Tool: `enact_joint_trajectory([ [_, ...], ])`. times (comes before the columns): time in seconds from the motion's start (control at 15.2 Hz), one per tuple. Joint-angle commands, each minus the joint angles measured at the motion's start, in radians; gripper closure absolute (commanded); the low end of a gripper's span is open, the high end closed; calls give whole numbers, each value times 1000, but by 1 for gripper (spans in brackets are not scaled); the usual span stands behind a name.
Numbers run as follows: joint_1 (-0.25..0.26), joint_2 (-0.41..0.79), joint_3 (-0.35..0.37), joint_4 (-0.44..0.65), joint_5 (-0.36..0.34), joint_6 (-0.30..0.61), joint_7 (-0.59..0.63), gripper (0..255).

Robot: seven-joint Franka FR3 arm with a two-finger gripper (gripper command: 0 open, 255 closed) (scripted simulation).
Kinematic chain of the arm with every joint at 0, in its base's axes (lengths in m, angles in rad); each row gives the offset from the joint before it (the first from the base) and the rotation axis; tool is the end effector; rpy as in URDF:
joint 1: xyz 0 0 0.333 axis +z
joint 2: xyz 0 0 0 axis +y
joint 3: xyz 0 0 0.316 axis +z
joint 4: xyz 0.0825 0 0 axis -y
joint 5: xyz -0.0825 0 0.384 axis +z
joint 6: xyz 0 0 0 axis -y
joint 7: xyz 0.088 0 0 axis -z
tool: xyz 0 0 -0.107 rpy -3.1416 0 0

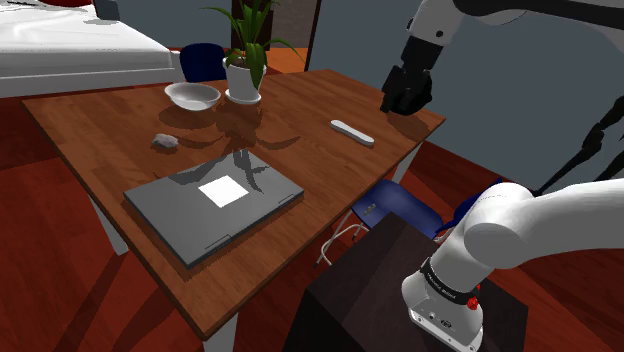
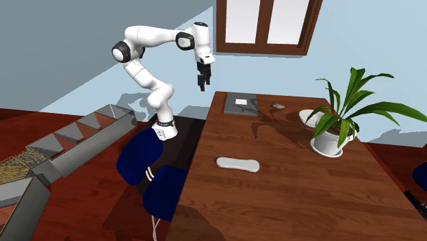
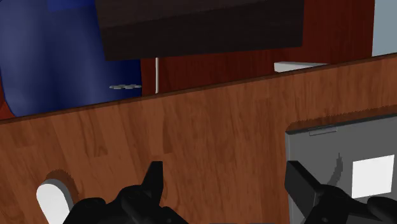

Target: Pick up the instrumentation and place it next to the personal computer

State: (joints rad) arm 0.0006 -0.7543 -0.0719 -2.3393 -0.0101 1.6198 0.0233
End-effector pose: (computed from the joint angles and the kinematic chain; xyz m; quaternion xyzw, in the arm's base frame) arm 0.3197 -0.0304 0.5922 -0.9990 0.0378 -0.0170 0.0193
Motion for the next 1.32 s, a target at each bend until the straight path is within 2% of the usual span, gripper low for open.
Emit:
enact_joint_trajectory([
  [0.0,0,0,0,0,0,0,0,0],
  [0.66,-28,259,-163,34,-65,220,-201,0],
  [0.99,-32,424,-239,101,-57,315,-306,0],
  [1.25,-35,569,-293,179,-24,376,-398,0],
])
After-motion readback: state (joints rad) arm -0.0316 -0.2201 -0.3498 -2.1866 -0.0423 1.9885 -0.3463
